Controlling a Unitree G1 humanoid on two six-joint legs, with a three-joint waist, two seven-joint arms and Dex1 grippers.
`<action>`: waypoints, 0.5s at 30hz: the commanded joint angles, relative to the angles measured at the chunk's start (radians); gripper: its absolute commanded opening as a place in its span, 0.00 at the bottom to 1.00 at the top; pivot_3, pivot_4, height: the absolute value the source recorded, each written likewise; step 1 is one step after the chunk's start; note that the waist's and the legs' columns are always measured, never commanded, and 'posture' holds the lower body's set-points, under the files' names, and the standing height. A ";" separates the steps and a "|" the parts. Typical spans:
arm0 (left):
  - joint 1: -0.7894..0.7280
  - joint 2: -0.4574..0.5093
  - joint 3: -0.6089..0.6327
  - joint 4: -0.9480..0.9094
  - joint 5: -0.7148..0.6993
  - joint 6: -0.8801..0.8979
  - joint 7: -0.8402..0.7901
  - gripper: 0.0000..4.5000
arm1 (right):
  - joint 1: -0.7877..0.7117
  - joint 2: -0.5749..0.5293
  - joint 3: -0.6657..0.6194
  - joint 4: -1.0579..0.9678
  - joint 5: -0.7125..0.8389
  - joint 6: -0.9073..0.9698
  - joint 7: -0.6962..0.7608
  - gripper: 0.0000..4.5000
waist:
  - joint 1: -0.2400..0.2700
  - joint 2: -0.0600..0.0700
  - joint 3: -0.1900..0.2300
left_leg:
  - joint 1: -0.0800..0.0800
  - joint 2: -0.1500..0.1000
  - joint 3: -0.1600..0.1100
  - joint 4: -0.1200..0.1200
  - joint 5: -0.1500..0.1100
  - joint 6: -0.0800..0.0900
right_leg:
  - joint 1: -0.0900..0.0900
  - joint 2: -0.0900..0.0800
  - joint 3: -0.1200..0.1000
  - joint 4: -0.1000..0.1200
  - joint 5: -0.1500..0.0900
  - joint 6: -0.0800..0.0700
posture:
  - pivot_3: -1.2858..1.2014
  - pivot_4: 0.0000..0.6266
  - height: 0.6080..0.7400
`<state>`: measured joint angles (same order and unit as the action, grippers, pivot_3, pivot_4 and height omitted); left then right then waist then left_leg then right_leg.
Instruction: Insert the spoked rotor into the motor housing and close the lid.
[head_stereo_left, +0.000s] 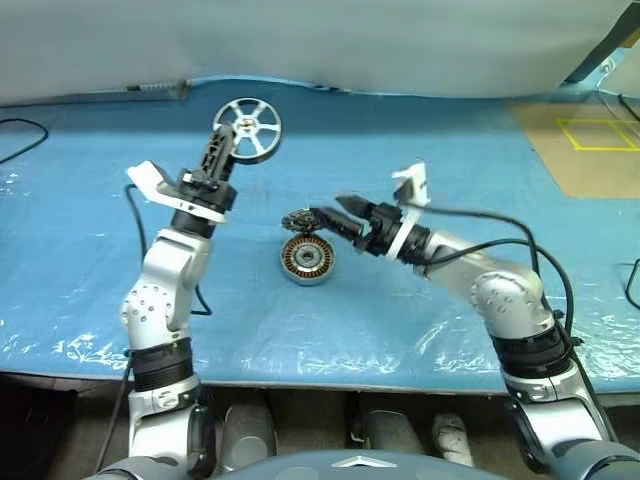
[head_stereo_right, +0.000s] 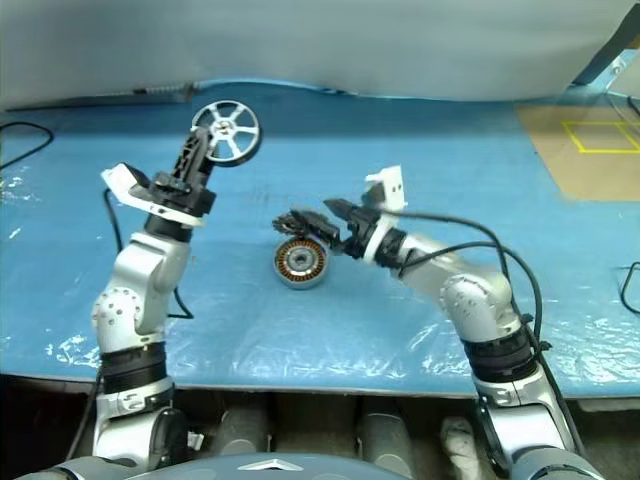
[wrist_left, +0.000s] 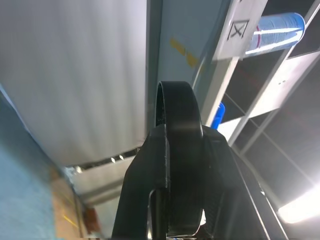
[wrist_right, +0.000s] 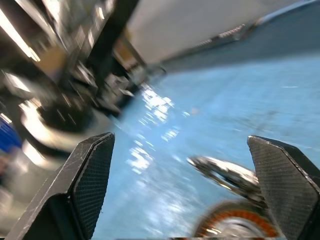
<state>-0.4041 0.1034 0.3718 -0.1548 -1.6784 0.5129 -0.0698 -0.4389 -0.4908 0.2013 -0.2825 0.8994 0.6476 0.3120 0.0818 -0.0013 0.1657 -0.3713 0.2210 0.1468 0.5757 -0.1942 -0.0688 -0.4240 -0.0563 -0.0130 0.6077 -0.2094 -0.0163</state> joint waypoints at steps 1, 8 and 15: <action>0.011 0.052 0.068 0.005 0.079 -0.052 0.018 0.10 | 0.047 -0.030 0.061 -0.038 -0.230 -0.159 0.109 1.00 | 0.002 -0.001 0.000 | 0.000 0.000 0.000 0.000 0.000 0.000 | 0.000 0.000 0.000 0.000 0.000 0.000 | 0.52 0.24 1.00; 0.073 0.040 0.093 0.061 0.186 -0.089 0.056 0.10 | 0.138 0.011 0.040 0.005 -0.417 -0.301 0.163 1.00 | 0.000 -0.004 -0.001 | 0.001 0.000 0.000 0.002 0.000 0.000 | 0.000 0.000 0.001 0.001 0.005 -0.008 | 0.52 0.24 1.00; 0.067 -0.018 0.072 0.172 0.246 -0.058 0.095 0.10 | 0.203 0.010 0.032 0.000 -0.529 -0.372 0.222 1.00 | -0.006 -0.006 -0.001 | 0.002 0.001 0.000 0.004 0.000 0.000 | 0.002 0.000 0.001 0.001 0.006 -0.011 | 0.52 0.24 1.00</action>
<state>-0.3177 0.0839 0.4479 0.0222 -1.4443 0.4456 0.0226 -0.2422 -0.4714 0.2507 -0.2566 0.4128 0.3301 0.5200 0.0761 -0.0078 0.1643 -0.3696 0.2219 0.1473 0.5796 -0.1942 -0.0684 -0.4225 -0.0559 -0.0116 0.6091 -0.2030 -0.0270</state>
